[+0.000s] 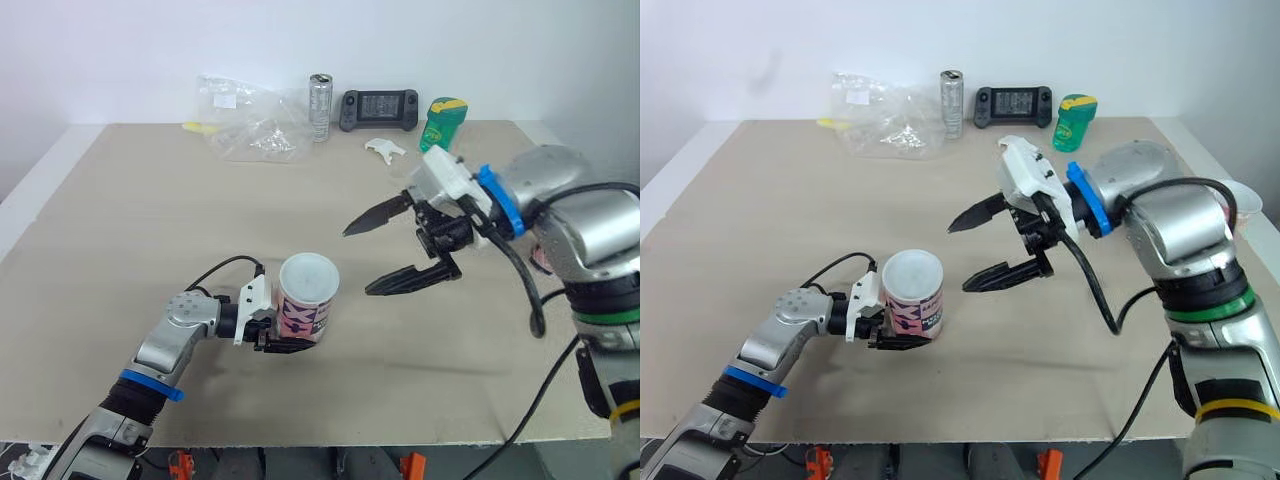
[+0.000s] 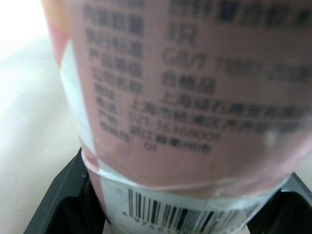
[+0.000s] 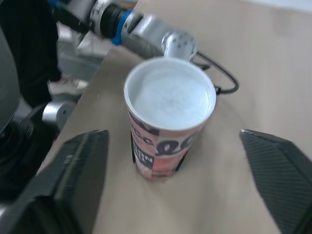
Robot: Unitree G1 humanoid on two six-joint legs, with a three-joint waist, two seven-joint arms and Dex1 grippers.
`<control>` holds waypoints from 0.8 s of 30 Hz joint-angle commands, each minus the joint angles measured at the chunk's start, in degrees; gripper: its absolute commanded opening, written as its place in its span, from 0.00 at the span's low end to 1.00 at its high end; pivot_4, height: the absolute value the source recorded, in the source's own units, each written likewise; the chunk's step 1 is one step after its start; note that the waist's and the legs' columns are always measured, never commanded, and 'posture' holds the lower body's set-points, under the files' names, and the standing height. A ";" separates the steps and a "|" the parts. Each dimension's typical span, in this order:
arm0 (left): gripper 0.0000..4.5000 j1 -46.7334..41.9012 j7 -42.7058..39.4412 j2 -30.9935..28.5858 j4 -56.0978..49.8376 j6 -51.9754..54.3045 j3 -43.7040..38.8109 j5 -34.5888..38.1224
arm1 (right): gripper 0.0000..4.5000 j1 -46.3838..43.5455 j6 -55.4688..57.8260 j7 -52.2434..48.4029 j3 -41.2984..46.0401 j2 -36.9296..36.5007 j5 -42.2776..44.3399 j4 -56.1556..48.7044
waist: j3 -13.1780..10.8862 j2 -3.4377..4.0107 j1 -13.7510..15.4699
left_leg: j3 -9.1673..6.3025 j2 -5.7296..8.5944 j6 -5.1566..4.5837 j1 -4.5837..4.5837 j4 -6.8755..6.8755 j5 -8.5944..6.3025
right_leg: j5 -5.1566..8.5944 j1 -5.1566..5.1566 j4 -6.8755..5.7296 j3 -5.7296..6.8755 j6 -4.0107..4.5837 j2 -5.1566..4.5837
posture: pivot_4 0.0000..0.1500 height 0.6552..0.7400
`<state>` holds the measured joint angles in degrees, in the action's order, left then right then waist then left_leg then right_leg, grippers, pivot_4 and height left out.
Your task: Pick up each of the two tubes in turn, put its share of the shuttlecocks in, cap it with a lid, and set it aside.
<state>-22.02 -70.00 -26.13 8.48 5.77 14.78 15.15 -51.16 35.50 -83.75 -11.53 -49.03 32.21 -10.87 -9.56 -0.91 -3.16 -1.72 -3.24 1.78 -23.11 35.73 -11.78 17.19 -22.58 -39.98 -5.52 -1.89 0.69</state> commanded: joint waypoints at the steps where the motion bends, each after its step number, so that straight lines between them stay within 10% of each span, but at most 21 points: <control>1: 0.99 0.43 0.82 -0.81 2.49 -0.29 -1.71 -0.34 | 1.00 7.60 1.54 6.30 5.34 -0.92 0.88 -6.45 | -0.05 -0.09 0.19 | 0.00 0.00 0.00 -0.01 0.03 0.00 | 0.00 0.00 0.00 0.00 0.00 0.00 | 1.00 0.81; 17: 0.99 10.51 -1.97 -14.41 -8.89 3.03 -10.66 4.69 | 1.00 20.00 -2.93 12.12 4.66 1.16 -2.17 -8.21 | -0.46 -0.22 -0.20 | 0.17 -0.06 0.08 -0.22 -0.04 0.02 | -0.05 -0.34 0.01 -0.19 -0.08 0.00 | 1.00 0.81; 24: 0.99 18.85 8.52 -14.13 -25.37 12.45 -29.19 22.17 | 1.00 25.20 -5.94 15.05 -0.65 6.29 -6.46 -7.39 | -0.86 -0.66 0.35 | 0.13 -0.16 0.21 -0.52 -0.04 0.02 | -0.01 -0.57 0.00 -0.07 -0.03 -0.02 | 1.00 0.81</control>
<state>-4.71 -64.96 -40.03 -10.32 14.60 -8.66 30.95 -25.91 30.30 -69.85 -12.00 -44.27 25.68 -17.96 -10.41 -1.57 -2.81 -1.62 -3.42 2.07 -23.70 35.77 -11.78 17.19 -23.18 -39.98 -5.55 -1.93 0.68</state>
